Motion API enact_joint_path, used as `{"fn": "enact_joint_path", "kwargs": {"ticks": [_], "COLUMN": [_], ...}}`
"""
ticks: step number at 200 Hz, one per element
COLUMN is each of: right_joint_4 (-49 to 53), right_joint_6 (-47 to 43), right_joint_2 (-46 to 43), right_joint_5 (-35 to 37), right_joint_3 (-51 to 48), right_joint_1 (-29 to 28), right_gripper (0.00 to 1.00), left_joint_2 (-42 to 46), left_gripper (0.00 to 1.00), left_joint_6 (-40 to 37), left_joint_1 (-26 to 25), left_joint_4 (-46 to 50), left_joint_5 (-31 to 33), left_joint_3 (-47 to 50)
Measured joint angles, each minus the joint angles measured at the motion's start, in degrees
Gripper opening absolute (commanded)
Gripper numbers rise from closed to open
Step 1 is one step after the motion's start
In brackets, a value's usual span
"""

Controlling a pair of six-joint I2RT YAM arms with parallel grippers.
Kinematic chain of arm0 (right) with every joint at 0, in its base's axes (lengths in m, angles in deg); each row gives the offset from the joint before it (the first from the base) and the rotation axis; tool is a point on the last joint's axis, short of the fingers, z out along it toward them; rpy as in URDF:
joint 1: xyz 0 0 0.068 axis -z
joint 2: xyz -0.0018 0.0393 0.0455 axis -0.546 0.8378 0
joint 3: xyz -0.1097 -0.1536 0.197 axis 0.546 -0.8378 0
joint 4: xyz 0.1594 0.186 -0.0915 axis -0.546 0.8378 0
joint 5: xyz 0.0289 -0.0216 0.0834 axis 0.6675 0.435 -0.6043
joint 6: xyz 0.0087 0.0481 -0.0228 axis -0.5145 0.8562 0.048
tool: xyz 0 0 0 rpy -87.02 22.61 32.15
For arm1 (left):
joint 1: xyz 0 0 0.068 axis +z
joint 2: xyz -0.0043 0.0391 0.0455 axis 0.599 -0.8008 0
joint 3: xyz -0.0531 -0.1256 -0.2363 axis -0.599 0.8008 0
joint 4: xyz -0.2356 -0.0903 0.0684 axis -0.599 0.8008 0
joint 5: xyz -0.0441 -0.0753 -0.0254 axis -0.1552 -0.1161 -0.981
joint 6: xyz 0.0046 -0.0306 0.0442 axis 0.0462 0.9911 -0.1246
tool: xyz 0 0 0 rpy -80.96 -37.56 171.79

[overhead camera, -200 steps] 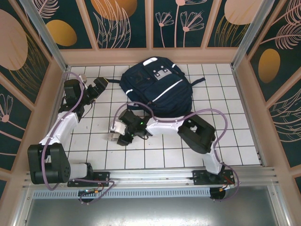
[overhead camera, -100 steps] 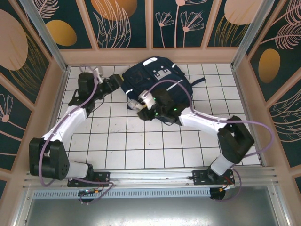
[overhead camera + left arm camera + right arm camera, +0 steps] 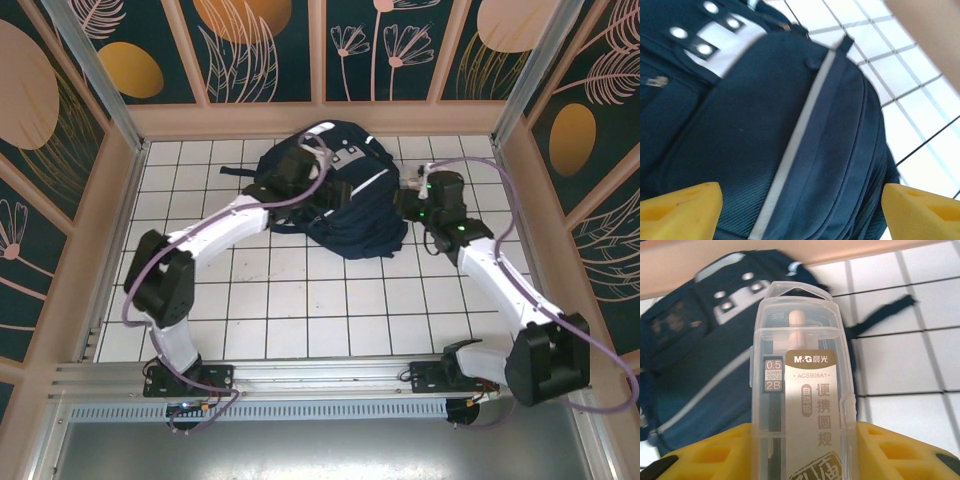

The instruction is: Pack the student bag

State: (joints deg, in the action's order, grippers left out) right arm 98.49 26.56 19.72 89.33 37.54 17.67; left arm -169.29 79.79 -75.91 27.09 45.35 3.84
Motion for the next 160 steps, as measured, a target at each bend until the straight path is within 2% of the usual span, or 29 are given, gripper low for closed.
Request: {"fn": "enact_joint_path", "kwargs": {"ticks": [29,59,86,100,124,142,154,157,160], "right_joint_4": [1.6,2.1,2.0,2.0,1.5,1.2,0.5,0.2,-0.1], "right_joint_6": [0.7,1.1,2.1,2.3,2.6,3.4,3.9,4.1,4.4], "right_joint_2": [-5.2,-8.9,-10.5,-10.6,-10.6,-10.4,-9.8,-9.6,-9.3], "right_joint_5": [-1.0,-3.8,-7.0,-8.5,-10.6,-12.8,-14.7,-15.2,-15.7], "right_joint_3": [-2.4,-5.7,-8.2,-8.6,-9.3,-9.8,-10.1,-10.1,-10.1], "right_joint_1": [6.8,12.6,14.8,15.0,15.0,15.0,15.0,14.9,14.8], "right_gripper": [0.47,0.46,0.45,0.45,0.44,0.44,0.44,0.44,0.44], "left_joint_2": [-5.3,-11.0,-14.4,-15.5,-17.4,-18.4,-18.5,-18.5,-18.5], "left_gripper": [0.81,0.8,0.69,0.59,0.27,0.19,0.07,0.0,0.0], "left_joint_6": [-4.8,-7.9,-9.6,-10.3,-11.2,-11.7,-12.0,-11.8,-12.3], "left_joint_1": [-5.1,-7.5,-7.4,-7.3,-7.3,-7.7,-7.8,-7.8,-7.7], "left_joint_4": [2.7,4.8,6.3,6.9,8.1,9.7,10.6,10.8,11.1], "left_joint_5": [4.2,7.4,11.1,13.0,15.1,15.3,15.3,15.5,15.5], "left_joint_3": [-2.6,-7.5,-10.5,-11.8,-14.8,-17.2,-18.1,-18.3,-18.6]}}
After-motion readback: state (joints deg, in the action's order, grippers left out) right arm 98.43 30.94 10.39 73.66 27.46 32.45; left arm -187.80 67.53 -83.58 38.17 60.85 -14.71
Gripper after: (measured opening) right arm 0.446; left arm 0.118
